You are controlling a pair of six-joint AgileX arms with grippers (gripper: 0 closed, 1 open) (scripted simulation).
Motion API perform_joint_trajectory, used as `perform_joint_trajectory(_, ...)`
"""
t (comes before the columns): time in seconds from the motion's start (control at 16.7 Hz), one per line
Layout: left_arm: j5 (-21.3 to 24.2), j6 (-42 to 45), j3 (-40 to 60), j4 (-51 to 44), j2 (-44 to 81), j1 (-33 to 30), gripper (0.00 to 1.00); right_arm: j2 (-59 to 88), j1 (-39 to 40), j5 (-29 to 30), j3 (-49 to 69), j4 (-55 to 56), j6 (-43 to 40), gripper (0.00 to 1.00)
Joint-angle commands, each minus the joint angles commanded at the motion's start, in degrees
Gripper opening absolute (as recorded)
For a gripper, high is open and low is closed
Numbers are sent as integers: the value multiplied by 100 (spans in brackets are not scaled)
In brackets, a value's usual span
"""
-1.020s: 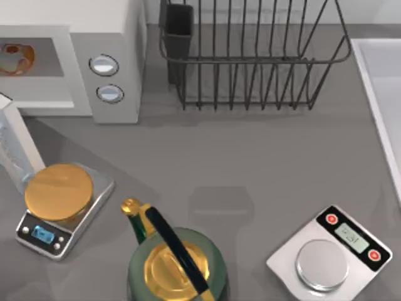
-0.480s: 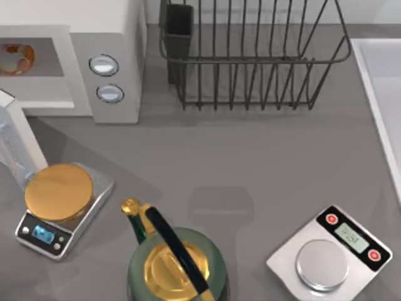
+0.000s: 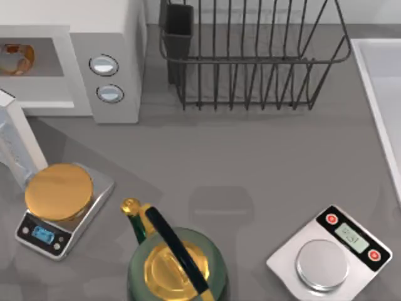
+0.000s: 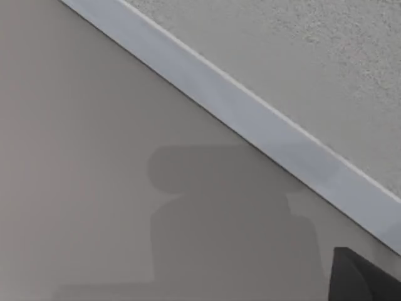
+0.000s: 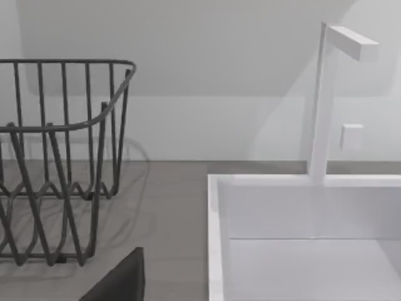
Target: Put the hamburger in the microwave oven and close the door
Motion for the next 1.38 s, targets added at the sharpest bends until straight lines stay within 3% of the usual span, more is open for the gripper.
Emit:
perform_joint_trajectory(0.24, -891, -186, -225, -116, -63, -1220, 0, 0, 0, 0, 0, 0, 0, 100)
perform_joint_trajectory(0.42, -1219, -178, -299, -180, 3, -1642, 0, 0, 0, 0, 0, 0, 0, 100)
perform_joint_trajectory(0.9, -1137, -75, 76, -49, 136, -1533, 0, 0, 0, 0, 0, 0, 0, 100)
perform_joint_trajectory(1.2, -983, -18, 1217, 474, 1551, -1626, 0, 0, 0, 0, 0, 0, 0, 100)
perform_joint_trajectory(1.38, -1121, -141, 1371, 796, 2456, -1753, 0, 0, 0, 0, 0, 0, 0, 100)
